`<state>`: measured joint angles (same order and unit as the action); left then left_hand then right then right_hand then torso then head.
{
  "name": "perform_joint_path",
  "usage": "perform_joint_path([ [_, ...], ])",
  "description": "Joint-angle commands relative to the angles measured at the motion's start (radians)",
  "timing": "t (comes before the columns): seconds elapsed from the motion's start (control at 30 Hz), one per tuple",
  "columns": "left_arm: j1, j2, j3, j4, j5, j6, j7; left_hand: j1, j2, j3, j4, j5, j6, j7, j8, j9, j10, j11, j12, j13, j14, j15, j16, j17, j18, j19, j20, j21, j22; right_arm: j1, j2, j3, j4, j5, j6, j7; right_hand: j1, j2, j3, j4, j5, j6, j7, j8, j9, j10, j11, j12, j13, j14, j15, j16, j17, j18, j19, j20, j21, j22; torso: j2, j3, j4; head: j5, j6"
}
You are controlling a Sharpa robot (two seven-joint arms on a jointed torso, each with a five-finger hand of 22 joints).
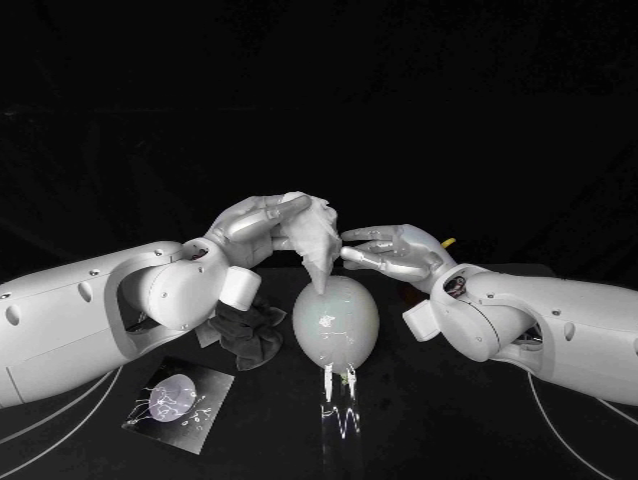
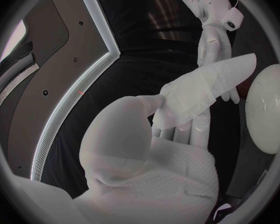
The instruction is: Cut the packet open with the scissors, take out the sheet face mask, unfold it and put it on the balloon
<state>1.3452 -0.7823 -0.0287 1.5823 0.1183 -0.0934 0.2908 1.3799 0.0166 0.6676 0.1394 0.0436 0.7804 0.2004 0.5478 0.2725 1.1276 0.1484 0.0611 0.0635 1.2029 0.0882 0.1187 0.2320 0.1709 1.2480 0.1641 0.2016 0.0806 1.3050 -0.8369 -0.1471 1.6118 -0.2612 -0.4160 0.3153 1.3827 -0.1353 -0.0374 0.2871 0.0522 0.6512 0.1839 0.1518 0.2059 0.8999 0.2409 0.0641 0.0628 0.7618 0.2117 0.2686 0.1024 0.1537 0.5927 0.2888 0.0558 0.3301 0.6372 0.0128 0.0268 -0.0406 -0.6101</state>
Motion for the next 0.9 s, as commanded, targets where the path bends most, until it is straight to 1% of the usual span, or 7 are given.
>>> perform_joint_path([
  [0.03,0.003,0.001,0.001,0.005,0.004,0.043,0.005,-0.005,0.003,0.004,-0.002,0.006,0.005,0.009,0.006,0.001,0.001,-0.002,0.002,-0.001,0.001,-0.005,0.000,0.001,0.014,0.008,0.001,0.004,0.001,0.000,0.013,0.001,-0.003,0.068,0.100,0.035,0.001,0.022,-0.039,0.000,-0.006,-0.061,0.115,-0.025,-0.016,-0.088,0.007,-0.008,-0.005,-0.074,0.010,-0.046,-0.017,-0.020,-0.105,0.001,-0.008,-0.061,0.001,-0.0002,0.0001,-0.002,-0.001],
  [0.3,0.003,0.001,0.001,0.006,0.004,0.049,0.000,-0.005,0.003,0.004,-0.002,0.006,0.005,0.009,0.006,0.001,0.002,-0.002,0.002,-0.001,0.003,-0.005,0.001,0.002,0.014,0.011,0.000,0.005,0.001,0.000,0.033,0.001,-0.014,0.131,0.193,0.034,0.010,0.051,-0.070,0.000,-0.005,-0.061,0.114,-0.029,-0.013,-0.101,0.009,-0.004,-0.002,-0.089,0.014,-0.068,-0.023,-0.025,-0.160,0.002,-0.009,-0.097,-0.001,-0.0014,-0.0011,-0.005,-0.005],
  [0.5,0.003,0.004,0.001,0.005,0.003,0.052,0.000,-0.005,0.003,0.004,-0.002,0.006,0.005,0.009,0.006,0.001,0.002,-0.003,0.002,-0.001,0.003,-0.005,0.001,0.002,0.014,0.011,0.000,0.005,0.001,0.000,0.052,0.000,-0.029,0.147,0.256,0.018,0.034,0.093,-0.094,-0.009,-0.005,0.098,0.102,0.025,0.036,0.007,-0.007,0.017,0.006,0.037,-0.003,-0.032,-0.006,-0.009,-0.108,0.002,0.002,-0.090,0.000,-0.0006,0.0008,-0.006,-0.004],
  [0.57,0.004,0.005,0.001,0.005,0.003,0.052,-0.001,-0.005,0.003,0.004,-0.002,0.006,0.005,0.009,0.006,0.001,0.002,-0.003,0.002,-0.001,0.003,-0.005,0.001,0.002,0.014,0.011,0.000,0.005,0.001,0.000,0.055,0.000,-0.029,0.149,0.270,0.015,0.038,0.098,-0.100,-0.010,-0.004,0.106,0.101,0.029,0.038,0.017,-0.010,0.019,0.005,0.046,-0.006,-0.029,-0.005,-0.006,-0.099,0.002,0.003,-0.090,0.000,-0.0004,0.0004,-0.005,-0.004],
  [0.7,0.004,0.006,0.001,0.003,0.003,0.050,-0.002,-0.005,0.003,0.004,-0.002,0.006,0.005,0.009,0.006,0.001,0.002,-0.003,0.002,-0.001,0.003,-0.005,0.001,0.002,0.014,0.011,0.000,0.005,0.001,0.000,0.059,0.000,-0.025,0.158,0.291,0.012,0.054,0.130,-0.129,-0.012,-0.005,0.180,0.079,0.063,0.055,0.108,-0.035,0.048,0.008,0.106,-0.029,-0.012,0.004,0.012,-0.049,0.003,0.008,-0.088,0.000,-0.0009,-0.0008,-0.006,-0.006],
  [0.77,0.004,0.006,0.001,0.002,0.003,0.048,-0.003,-0.005,0.003,0.004,-0.002,0.006,0.005,0.009,0.006,0.001,0.002,-0.003,0.002,-0.001,0.004,-0.006,0.002,0.002,0.014,0.012,0.000,0.006,0.001,0.000,0.060,0.000,-0.021,0.163,0.298,0.012,0.065,0.149,-0.135,-0.013,-0.005,0.228,0.057,0.086,0.066,0.166,-0.055,0.071,0.014,0.154,-0.047,0.009,0.013,0.026,0.030,0.002,0.023,-0.064,0.000,-0.0008,-0.0006,-0.006,-0.006],
  [0.9,0.004,0.006,0.001,0.000,0.003,0.045,-0.005,-0.005,0.003,0.004,-0.002,0.006,0.005,0.009,0.006,0.001,0.002,-0.003,0.003,-0.001,0.005,-0.006,0.002,0.002,0.014,0.013,0.000,0.006,0.001,-0.001,0.062,0.000,-0.012,0.173,0.305,0.016,0.081,0.174,-0.133,-0.015,-0.004,0.259,0.041,0.099,0.071,0.207,-0.072,0.084,0.016,0.184,-0.059,0.020,0.019,0.032,0.068,0.000,0.032,-0.059,-0.001,-0.0001,-0.0006,-0.006,-0.007],
])
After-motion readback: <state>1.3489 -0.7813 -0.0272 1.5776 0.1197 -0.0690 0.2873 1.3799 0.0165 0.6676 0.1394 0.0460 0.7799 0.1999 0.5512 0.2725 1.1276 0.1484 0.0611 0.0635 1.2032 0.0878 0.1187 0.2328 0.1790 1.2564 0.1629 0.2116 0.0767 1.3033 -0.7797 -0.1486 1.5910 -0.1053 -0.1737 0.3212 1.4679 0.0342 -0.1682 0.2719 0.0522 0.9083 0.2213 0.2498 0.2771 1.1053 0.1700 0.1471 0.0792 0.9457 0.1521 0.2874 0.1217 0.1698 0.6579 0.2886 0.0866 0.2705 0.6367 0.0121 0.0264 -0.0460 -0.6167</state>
